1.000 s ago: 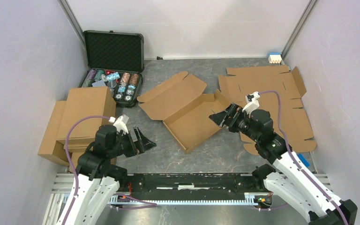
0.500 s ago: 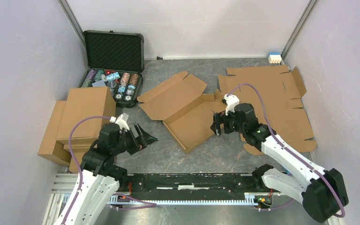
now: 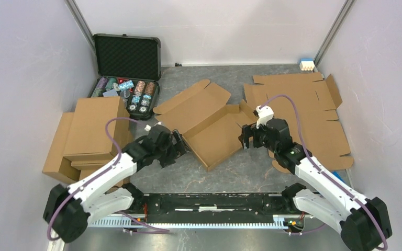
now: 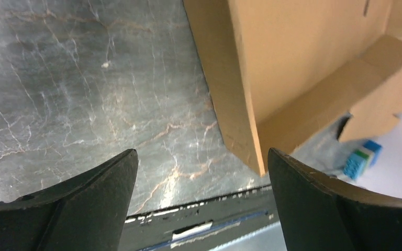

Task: Fold the paper box

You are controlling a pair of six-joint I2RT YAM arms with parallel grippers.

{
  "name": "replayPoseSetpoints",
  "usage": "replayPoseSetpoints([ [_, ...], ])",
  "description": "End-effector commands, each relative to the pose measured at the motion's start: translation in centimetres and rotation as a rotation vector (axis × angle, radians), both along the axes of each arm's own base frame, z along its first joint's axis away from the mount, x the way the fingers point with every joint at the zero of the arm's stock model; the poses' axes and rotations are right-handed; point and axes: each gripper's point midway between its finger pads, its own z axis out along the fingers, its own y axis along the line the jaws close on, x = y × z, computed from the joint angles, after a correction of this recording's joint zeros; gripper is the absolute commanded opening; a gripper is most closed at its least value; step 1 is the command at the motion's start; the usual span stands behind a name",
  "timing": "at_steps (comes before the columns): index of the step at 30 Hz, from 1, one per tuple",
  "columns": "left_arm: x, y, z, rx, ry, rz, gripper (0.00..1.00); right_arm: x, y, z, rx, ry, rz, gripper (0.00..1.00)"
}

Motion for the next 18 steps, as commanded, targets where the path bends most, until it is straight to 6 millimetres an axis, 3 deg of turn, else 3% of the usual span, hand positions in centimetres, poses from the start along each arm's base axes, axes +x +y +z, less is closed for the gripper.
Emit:
replayPoseSetpoints([
  [1,4.3,-0.3,1.6,0.103,-0.033,0.201,1.0,0.7,-1.5,1.7,-0.024,-0.089,-0.069,0.97],
  [7,5.5,-4.5,-0.2,0.155,0.043,0.08,0.97,0.1,-2.8,2.2,-0.012,-0.139,-0.12,0.98],
  [12,5.9,-6.5,-2.1,0.168,0.056,0.098,0.79,-0.4,-3.3,2.9,0.017,-0.172,-0.133,0.98],
  [18,5.7,-6.6,-4.0,0.221,0.085,0.127,0.52,-0.9,-3.7,3.1,0.015,-0.179,-0.14,0.98],
])
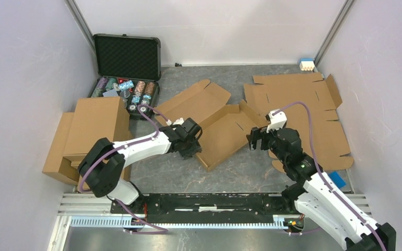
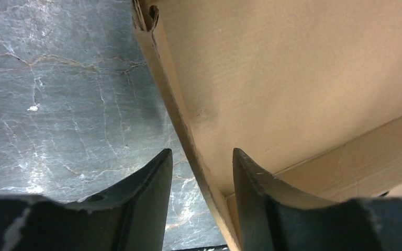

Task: Fold the paper box

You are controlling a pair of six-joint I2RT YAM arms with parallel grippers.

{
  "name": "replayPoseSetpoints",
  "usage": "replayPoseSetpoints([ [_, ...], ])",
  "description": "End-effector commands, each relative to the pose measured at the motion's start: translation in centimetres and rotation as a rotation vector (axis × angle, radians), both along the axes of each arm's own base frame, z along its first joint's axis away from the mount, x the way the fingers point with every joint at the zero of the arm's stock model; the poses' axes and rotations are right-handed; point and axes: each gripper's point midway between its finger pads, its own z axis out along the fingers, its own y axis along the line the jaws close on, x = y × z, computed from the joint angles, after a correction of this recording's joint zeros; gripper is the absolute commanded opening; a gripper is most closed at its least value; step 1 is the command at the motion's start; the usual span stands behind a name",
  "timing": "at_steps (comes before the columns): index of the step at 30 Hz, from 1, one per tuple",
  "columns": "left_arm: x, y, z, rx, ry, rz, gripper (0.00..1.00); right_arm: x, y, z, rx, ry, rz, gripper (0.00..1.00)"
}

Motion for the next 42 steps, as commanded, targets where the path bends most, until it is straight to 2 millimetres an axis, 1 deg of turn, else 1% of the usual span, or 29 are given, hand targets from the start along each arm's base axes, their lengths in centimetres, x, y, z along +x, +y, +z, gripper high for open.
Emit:
replayPoseSetpoints([
  [1,1.8,-1.0,0.5,-0.009,-0.051,0.076,0.45,-0.1,-0.6,0.3,0.0,-0.019,-0.023,0.98],
  [3,1.6,-0.7,0.1,0.016,-0.046,0.066,0.2,-0.3,-0.7,0.2,0.002,-0.021,-0.025,0.98],
  [4,1.6,-0.1,0.1,0.04,-0.045,0.075,0.12,-0.4,-0.7,0.1,0.003,-0.02,-0.025,0.98],
  [6,1.9,1.4,0.8,0.099,-0.074,0.102,0.07,-0.5,-0.7,0.0,0.003,-0.016,-0.019,0.98],
  [8,2.2,2.4,1.8,0.139,-0.11,0.073,0.02,-0.7,-0.6,-0.4,0.0,-0.004,-0.01,0.98],
  [9,2.3,2.8,2.2,0.156,-0.117,0.05,0.02,-0.8,-0.5,-0.4,-0.002,-0.001,-0.003,0.98],
  [11,2.4,3.4,3.2,0.208,-0.122,-0.05,0.02,-1.0,-0.4,-0.5,-0.003,0.009,0.008,0.98],
  [13,2.2,4.9,4.1,0.294,-0.121,-0.101,0.02,-1.1,-0.3,-0.2,0.003,0.011,0.012,0.98],
  [15,1.8,5.6,4.4,0.337,-0.122,-0.178,0.02,-1.1,-0.3,0.1,0.011,0.008,0.011,0.98],
  [19,0.6,6.8,4.7,0.398,-0.09,-0.333,0.02,-1.3,-0.2,0.0,0.019,0.01,0.015,0.98],
  [24,-0.3,8.1,4.7,0.424,-0.11,-0.428,0.02,-1.5,-0.2,-1.6,0.01,0.048,0.017,0.98],
  [29,-0.9,8.0,4.1,0.415,-0.087,-0.493,0.02,-2.1,1.4,-2.8,0.007,0.093,0.121,0.95],
  [31,-0.9,8.1,3.8,0.422,-0.084,-0.493,0.02,-2.0,1.4,-3.5,-0.007,0.117,0.115,0.94],
  [33,-1.0,8.1,3.6,0.414,-0.087,-0.489,0.04,-1.5,0.4,-4.3,-0.049,0.138,0.055,0.92],
  [34,-1.1,8.1,3.5,0.405,-0.091,-0.481,0.08,-1.2,-0.2,-4.5,-0.067,0.145,0.018,0.9],
  [35,-1.1,7.9,3.5,0.392,-0.101,-0.477,0.15,-1.0,-0.5,-4.6,-0.075,0.147,0.0,0.87],
  [36,-1.2,7.9,3.5,0.383,-0.107,-0.471,0.25,-0.8,-0.5,-4.5,-0.076,0.142,-0.007,0.84],
  [37,-1.2,7.9,3.5,0.372,-0.12,-0.467,0.29,-0.7,-0.4,-4.4,-0.067,0.133,-0.009,0.79],
  [39,-1.2,7.9,3.6,0.361,-0.131,-0.461,0.34,-0.5,0.1,-4.0,-0.038,0.122,0.004,0.62],
  [40,-1.2,7.9,3.6,0.362,-0.133,-0.461,0.35,-0.5,0.5,-3.8,-0.023,0.117,0.019,0.52],
  [42,-1.3,8.0,3.5,0.366,-0.128,-0.465,0.37,-0.3,1.5,-3.2,0.018,0.11,0.05,0.4],
])
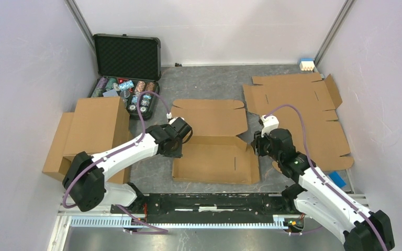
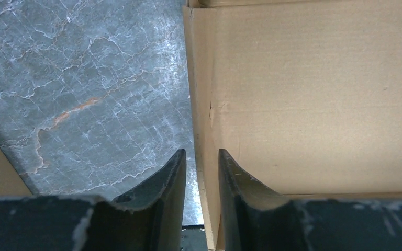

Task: Fold the paper box

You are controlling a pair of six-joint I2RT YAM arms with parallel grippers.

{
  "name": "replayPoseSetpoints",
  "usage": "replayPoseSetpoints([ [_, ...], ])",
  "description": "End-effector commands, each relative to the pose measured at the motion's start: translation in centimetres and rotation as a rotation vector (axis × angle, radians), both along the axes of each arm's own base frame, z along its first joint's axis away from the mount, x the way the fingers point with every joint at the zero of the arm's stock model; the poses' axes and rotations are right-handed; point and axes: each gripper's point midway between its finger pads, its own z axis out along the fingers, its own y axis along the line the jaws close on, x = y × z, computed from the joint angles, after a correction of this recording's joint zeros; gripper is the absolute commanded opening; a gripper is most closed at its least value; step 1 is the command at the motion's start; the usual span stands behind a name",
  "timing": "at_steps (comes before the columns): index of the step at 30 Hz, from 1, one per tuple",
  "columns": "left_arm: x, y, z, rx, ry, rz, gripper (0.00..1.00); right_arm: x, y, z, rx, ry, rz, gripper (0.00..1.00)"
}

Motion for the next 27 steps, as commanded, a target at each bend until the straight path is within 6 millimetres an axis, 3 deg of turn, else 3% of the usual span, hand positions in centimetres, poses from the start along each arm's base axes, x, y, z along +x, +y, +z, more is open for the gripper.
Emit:
replayPoseSetpoints([
  [1,0.9,-0.6,0.8,-0.04,-0.05,-0.019,0.37,1.3,1.9,2.6,0.101,-0.074,0.029,0.33],
  [5,0.9,-0.4,0.5,-0.034,-0.051,-0.011,0.41,1.9,2.2,2.4,0.105,-0.054,0.019,0.02],
  [6,1.0,-0.4,0.4,-0.037,-0.052,-0.008,0.41,2.1,2.1,2.1,0.093,-0.046,0.005,0.0],
  [12,1.3,0.0,-0.4,-0.027,-0.058,0.045,0.33,2.6,2.2,-0.3,0.056,0.016,-0.004,0.0],
  [19,1.2,-0.1,-1.2,-0.036,-0.054,0.056,0.12,0.8,6.7,-1.3,0.19,0.095,0.208,0.0],
  [22,1.2,0.1,-1.2,-0.023,-0.055,0.057,0.02,0.7,7.7,-1.3,0.198,0.103,0.235,0.0],
  [27,1.3,0.5,-0.9,0.002,-0.057,0.058,0.02,0.8,9.2,-1.5,0.183,0.117,0.271,0.0],
])
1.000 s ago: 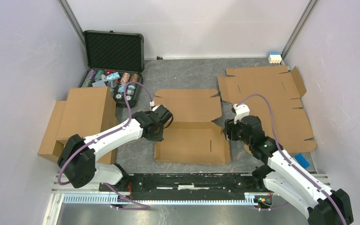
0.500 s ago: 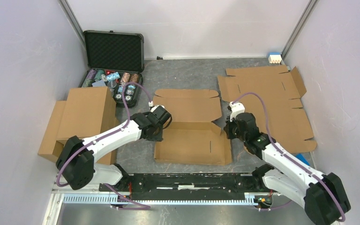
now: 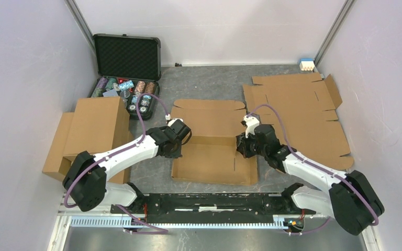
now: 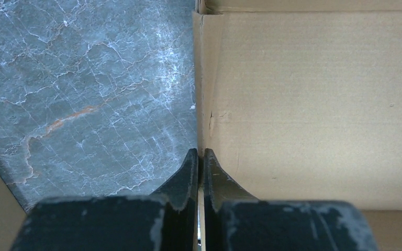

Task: Fold the paper box

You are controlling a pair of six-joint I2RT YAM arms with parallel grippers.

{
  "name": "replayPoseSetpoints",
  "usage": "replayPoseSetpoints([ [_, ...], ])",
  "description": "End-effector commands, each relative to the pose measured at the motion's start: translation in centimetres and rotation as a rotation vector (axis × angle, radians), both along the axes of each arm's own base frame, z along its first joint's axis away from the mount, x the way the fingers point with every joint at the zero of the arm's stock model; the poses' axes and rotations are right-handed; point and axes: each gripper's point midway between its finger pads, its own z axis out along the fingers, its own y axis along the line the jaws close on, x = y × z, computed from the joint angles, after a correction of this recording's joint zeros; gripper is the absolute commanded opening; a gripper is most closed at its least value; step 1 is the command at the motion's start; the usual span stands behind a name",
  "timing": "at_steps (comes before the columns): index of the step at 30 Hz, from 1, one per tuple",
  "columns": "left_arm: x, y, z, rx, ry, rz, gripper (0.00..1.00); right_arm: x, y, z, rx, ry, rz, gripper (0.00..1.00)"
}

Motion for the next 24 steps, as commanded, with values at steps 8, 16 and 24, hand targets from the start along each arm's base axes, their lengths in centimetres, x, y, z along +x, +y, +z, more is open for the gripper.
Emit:
replayPoseSetpoints([
  [8,0.9,0.4,1.1,0.034,-0.035,0.023,0.12,1.1,3.1,1.4,0.032,-0.048,0.064,0.0],
  [16,1.4,0.8,4.4,0.058,-0.097,0.02,0.58,0.9,1.7,1.5,-0.033,-0.07,0.058,0.0],
  [24,0.6,-3.8,10.2,0.059,-0.258,-0.145,0.75,0.5,1.1,1.8,-0.053,-0.074,0.062,0.01],
])
